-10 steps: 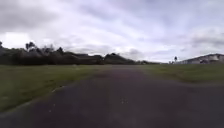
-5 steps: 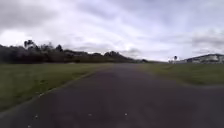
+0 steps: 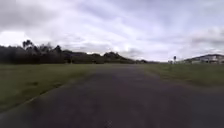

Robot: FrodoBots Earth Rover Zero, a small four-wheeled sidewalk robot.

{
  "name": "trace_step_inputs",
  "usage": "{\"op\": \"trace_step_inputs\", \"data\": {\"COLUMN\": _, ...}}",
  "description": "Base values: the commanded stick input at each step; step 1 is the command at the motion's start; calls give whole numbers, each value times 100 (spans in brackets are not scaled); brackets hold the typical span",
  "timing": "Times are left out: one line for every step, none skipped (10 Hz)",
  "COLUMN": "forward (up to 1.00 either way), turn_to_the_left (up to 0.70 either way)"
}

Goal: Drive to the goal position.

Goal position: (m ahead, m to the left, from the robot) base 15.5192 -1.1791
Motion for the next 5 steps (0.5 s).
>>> {"op": "trace_step_inputs", "data": {"forward": 70, "turn_to_the_left": -8}}
{"op": "trace_step_inputs", "data": {"forward": 70, "turn_to_the_left": -4}}
{"op": "trace_step_inputs", "data": {"forward": 70, "turn_to_the_left": -4}}
{"op": "trace_step_inputs", "data": {"forward": 70, "turn_to_the_left": -3}}
{"op": "trace_step_inputs", "data": {"forward": 70, "turn_to_the_left": -2}}
